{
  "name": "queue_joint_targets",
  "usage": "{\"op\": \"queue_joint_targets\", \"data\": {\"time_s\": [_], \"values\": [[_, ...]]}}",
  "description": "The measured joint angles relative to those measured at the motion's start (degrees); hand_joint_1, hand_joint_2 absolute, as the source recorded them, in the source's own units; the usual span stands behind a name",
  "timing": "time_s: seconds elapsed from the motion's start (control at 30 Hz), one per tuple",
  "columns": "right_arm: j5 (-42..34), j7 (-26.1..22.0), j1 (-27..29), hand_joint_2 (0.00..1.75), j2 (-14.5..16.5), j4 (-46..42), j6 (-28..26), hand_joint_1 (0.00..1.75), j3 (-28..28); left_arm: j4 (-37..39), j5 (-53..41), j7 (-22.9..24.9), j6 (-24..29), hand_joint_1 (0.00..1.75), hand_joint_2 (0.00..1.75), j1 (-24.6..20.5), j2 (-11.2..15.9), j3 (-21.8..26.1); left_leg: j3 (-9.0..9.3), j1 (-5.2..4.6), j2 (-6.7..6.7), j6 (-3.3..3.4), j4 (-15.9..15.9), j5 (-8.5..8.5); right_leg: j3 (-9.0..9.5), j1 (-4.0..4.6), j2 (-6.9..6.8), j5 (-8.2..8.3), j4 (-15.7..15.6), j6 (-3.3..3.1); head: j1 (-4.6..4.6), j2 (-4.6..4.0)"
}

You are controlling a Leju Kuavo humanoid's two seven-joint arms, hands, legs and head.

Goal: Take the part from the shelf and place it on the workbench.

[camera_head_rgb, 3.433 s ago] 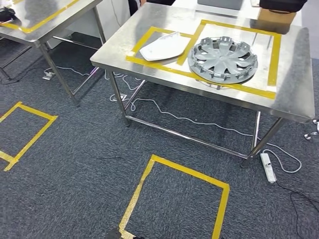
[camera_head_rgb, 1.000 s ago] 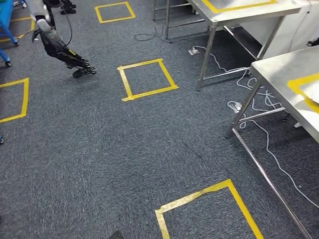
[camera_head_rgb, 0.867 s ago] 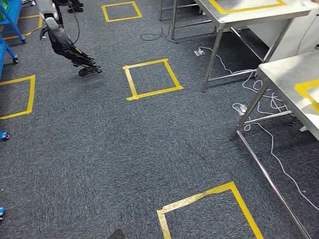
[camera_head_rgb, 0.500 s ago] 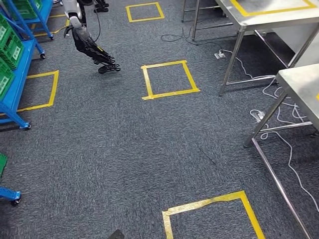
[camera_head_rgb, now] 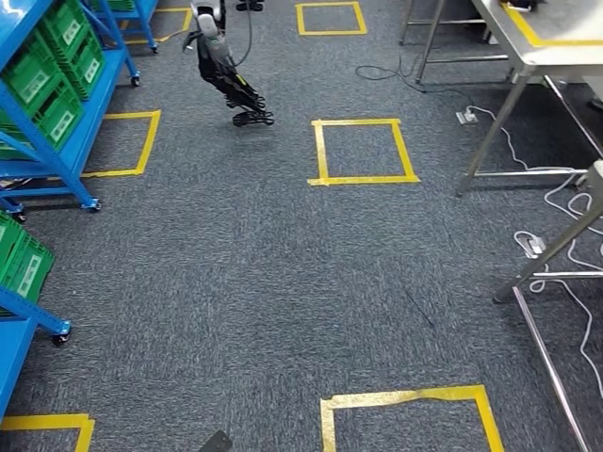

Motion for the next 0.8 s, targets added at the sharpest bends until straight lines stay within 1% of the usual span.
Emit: {"op": "queue_joint_targets", "data": {"time_s": [0.03,0.07,0.1,0.13,0.17,0.2,0.23,0.27,0.3,0.33,0.37,0.4,0.43,0.47,0.5,0.53,0.57,0.6,0.63,0.67,0.7,0.73,0.77,0.8], "values": [[0.0,0.0,-0.01,0.0,0.01,0.0,0.0,0.0,-0.01,0.0,0.0,0.0,0.03,0.0,0.0,0.04,0.02,0.02,0.08,0.12,-0.56,0.34,-0.14,0.1,-0.51,-0.11,0.93,-0.97,1.37,0.26,0.11,0.0],[0.01,0.01,0.02,0.0,0.01,0.0,0.01,0.0,-0.02,0.0,-0.01,0.0,0.05,0.0,0.0,0.02,0.01,0.05,0.17,0.25,-1.11,0.65,-0.27,0.18,-1.66,-0.19,2.2,-2.48,3.98,0.47,0.28,0.0],[0.01,0.04,0.07,0.0,0.01,0.0,0.01,0.0,-0.06,0.0,-0.02,0.0,0.06,0.0,0.0,-0.03,-0.02,0.08,0.18,0.26,-1.68,0.84,-0.28,0.19,-3.36,-0.22,3.58,-4.31,7.76,0.59,0.48,0.0],[0.01,0.09,0.13,0.0,0.01,0.0,0.02,0.0,-0.12,0.0,-0.03,0.0,0.07,0.0,0.0,-0.09,-0.04,0.1,0.17,0.26,-2.31,0.98,-0.28,0.19,-5.39,-0.24,4.43,-5.98,11.85,0.67,0.56,0.0],[0.01,0.13,0.19,0.0,0.01,0.0,0.03,0.0,-0.19,0.0,-0.04,0.0,0.07,0.0,0.0,-0.08,-0.05,0.14,0.18,0.25,-2.97,1.04,-0.27,0.19,-7.07,-0.24,4.84,-6.88,14.97,0.73,0.61,0.0],[-0.01,0.17,0.24,0.0,0.01,0.0,0.03,0.0,-0.26,0.0,0.02,0.0,0.1,0.0,0.0,-0.04,-0.04,0.22,0.22,0.24,-3.65,1.04,-0.26,0.19,-7.96,-0.26,5.03,-6.7,16.25,0.74,0.62,0.0],[-0.02,0.21,0.27,0.0,0.01,0.0,0.04,0.0,-0.31,0.0,0.12,0.0,0.15,0.0,0.0,0.01,-0.04,0.33,0.28,0.25,-4.38,1.01,-0.25,0.2,-7.69,-0.32,5.17,-5.38,15.14,0.72,0.61,0.0],[-0.03,0.23,0.27,0.0,0.01,0.0,0.04,0.0,-0.33,0.0,0.23,-0.01,0.21,0.0,0.0,0.04,-0.04,0.44,0.35,0.29,-5.13,0.94,-0.23,0.22,-6.4,-0.44,5.48,-3.3,12.03,0.67,0.62,0.0],[-0.04,0.26,0.27,0.0,0.01,0.0,0.03,0.0,-0.34,0.0,0.34,-0.05,0.29,0.0,0.0,0.05,-0.06,0.55,0.39,0.34,-5.84,0.78,-0.2,0.24,-4.56,-0.66,6.53,-1.23,7.91,0.67,0.63,0.0],[-0.06,0.28,0.25,0.0,0.01,0.0,0.02,0.0,-0.36,0.0,0.4,-0.1,0.37,0.0,0.0,0.0,-0.07,0.64,0.33,0.29,-6.53,0.53,-0.04,0.24,-2.86,-0.9,7.73,0.21,4.14,0.61,0.62,0.0],[-0.07,0.3,0.23,0.0,0.02,0.0,0.01,0.0,-0.36,0.0,0.41,-0.18,0.46,0.0,0.0,-0.04,-0.07,0.73,0.2,0.28,-7.12,0.21,0.03,0.3,-1.7,-1.05,8.73,0.98,1.6,0.48,0.59,0.0],[-0.08,0.33,0.18,0.0,0.02,0.0,0.0,0.0,-0.37,0.0,0.43,-0.25,0.54,0.0,0.0,-0.04,-0.06,0.82,0.02,0.3,-7.65,-0.2,0.01,0.43,-1.15,-1.07,9.4,1.13,0.4,0.25,0.56,0.0],[-0.1,0.35,0.12,0.0,0.03,0.0,-0.01,0.0,-0.38,0.0,0.43,-0.28,0.58,0.0,0.0,0.02,-0.04,0.9,-0.16,0.37,-8.17,-0.61,-0.09,0.63,-1.03,-0.92,9.22,1.12,0.19,-0.1,0.54,0.0],[-0.11,0.4,0.07,0.0,0.04,0.0,-0.01,0.0,-0.4,0.0,0.44,-0.32,0.62,0.0,0.0,0.14,-0.03,0.95,-0.28,0.53,-8.58,-0.99,-0.3,0.85,-1.01,-0.79,8.71,1.29,0.18,-0.51,0.53,0.0],[-0.12,0.45,0.03,0.0,0.04,0.0,-0.02,0.0,-0.44,0.0,0.45,-0.34,0.63,0.0,0.0,0.26,-0.03,0.97,-0.45,0.6,-8.18,-1.29,-0.21,0.76,-0.96,-0.72,8.17,1.49,0.04,-0.95,0.51,0.0],[-0.13,0.48,0.02,0.0,0.05,0.0,-0.02,0.0,-0.47,0.0,0.47,-0.34,0.63,0.0,0.0,0.3,-0.04,0.98,-0.93,0.57,-7.07,-1.51,0.64,0.11,-0.94,-0.7,7.58,1.68,-0.12,-1.34,0.35,0.0],[-0.13,0.51,0.06,0.0,0.07,0.0,-0.02,0.0,-0.5,0.0,0.49,-0.36,0.64,0.0,0.0,0.25,-0.05,0.99,-1.93,0.5,-5.61,-1.69,2.65,-1.24,-0.94,-0.7,6.89,1.8,-0.28,-1.68,0.16,0.0],[-0.13,0.52,0.11,0.0,0.06,0.0,-0.02,0.0,-0.51,0.0,0.5,-0.37,0.64,0.0,0.0,0.15,-0.06,1.0,-3.49,0.42,-3.99,-1.82,5.95,-3.17,-0.96,-0.62,6.13,1.83,-0.36,-1.93,-0.02,0.0],[-0.13,0.52,0.18,0.0,0.06,0.0,-0.02,0.0,-0.53,0.0,0.5,-0.39,0.64,0.0,0.0,0.03,-0.06,1.0,-5.42,0.39,-3.06,-1.95,9.98,-5.17,-0.99,-0.51,5.34,1.8,-0.36,-2.09,-0.16,0.0],[-0.13,0.53,0.24,0.0,0.05,0.0,-0.02,0.0,-0.56,0.0,0.5,-0.42,0.64,0.0,0.0,-0.01,-0.06,1.01,-7.16,0.4,-2.71,-2.05,13.65,-6.64,-1.02,-0.41,4.51,1.75,-0.36,-2.19,-0.18,0.0],[-0.14,0.54,0.26,0.0,0.05,0.0,-0.02,0.0,-0.58,0.0,0.5,-0.44,0.64,0.0,0.0,0.03,-0.05,1.01,-8.18,0.41,-2.6,-2.08,15.89,-7.13,-1.02,-0.35,3.74,1.7,-0.36,-2.24,-0.17,0.0],[-0.14,0.54,0.23,0.0,0.05,0.0,-0.02,0.0,-0.6,0.0,0.5,-0.45,0.65,0.0,0.0,0.12,-0.04,1.01,-8.08,0.4,-2.53,-2.05,15.91,-6.45,-1.0,-0.32,3.03,1.66,-0.36,-2.25,-0.18,0.0],[-0.14,0.55,0.18,0.0,0.05,0.0,-0.02,0.0,-0.61,0.0,0.5,-0.46,0.66,0.0,0.0,0.19,-0.03,1.01,-6.83,0.39,-2.28,-1.97,13.67,-4.88,-0.93,-0.31,2.37,1.61,-0.35,-2.22,-0.19,0.0],[-0.14,0.54,0.13,0.0,0.05,0.0,-0.02,0.0,-0.61,0.0,0.5,-0.46,0.68,0.0,0.0,0.21,-0.02,1.02,-4.72,0.35,-1.43,-1.83,9.93,-2.93,-0.8,-0.29,1.79,1.52,-0.35,-2.13,-0.19,0.0]]}}
